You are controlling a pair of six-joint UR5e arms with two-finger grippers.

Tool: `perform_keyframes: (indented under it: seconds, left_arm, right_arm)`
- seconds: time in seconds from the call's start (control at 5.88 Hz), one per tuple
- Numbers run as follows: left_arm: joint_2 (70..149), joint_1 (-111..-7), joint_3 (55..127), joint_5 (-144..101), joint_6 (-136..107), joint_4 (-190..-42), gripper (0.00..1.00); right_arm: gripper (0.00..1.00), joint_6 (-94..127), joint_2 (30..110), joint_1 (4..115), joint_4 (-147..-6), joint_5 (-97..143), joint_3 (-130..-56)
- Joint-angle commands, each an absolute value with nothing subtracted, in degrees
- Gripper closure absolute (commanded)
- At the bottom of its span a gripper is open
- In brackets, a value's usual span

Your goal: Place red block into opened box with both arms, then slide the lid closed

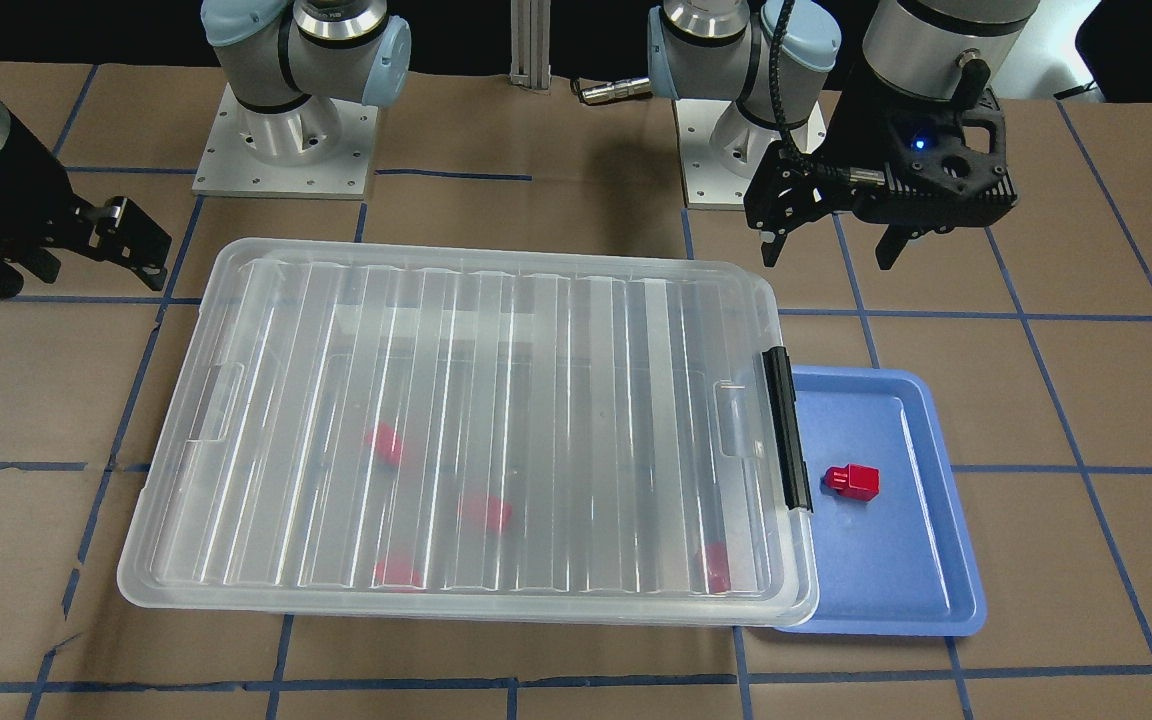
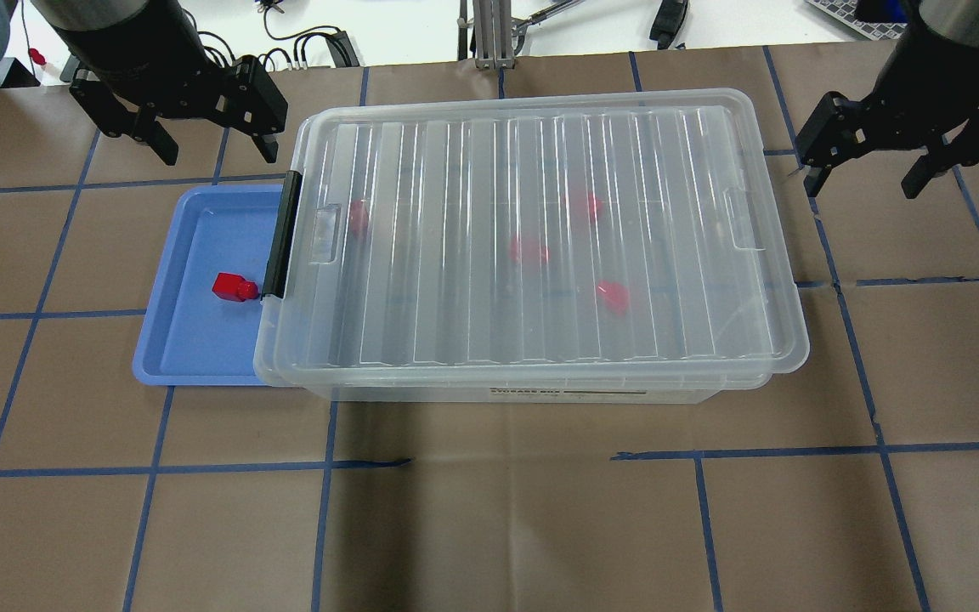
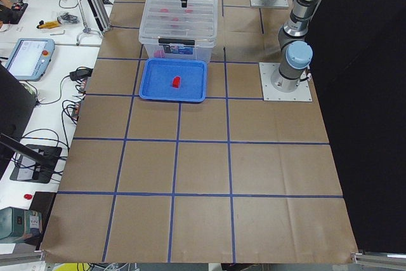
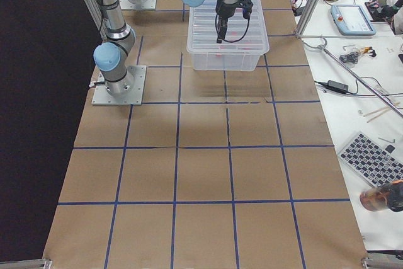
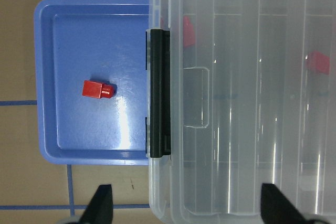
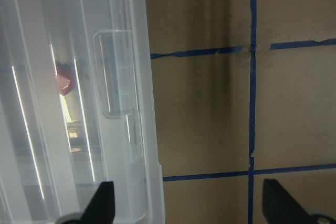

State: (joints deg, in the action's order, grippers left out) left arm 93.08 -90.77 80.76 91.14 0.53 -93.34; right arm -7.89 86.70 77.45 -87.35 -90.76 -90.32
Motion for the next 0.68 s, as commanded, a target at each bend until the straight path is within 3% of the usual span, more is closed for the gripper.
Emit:
perform_keyframes:
  seconds: [0.0,0.51]
  left_arm:
    - [93.08,-90.79,80.77,91.14,0.53,-93.34,0.02]
    - [93.08,-90.79,80.77,91.14,0.53,-93.34,0.02]
  right_arm:
    - [0.00,-7.56,86.31,77.17,-96.98,-90.79,-97.18]
    - [0.00,-10.09,85.08,77.43,-107.99,-88.52,-104.66]
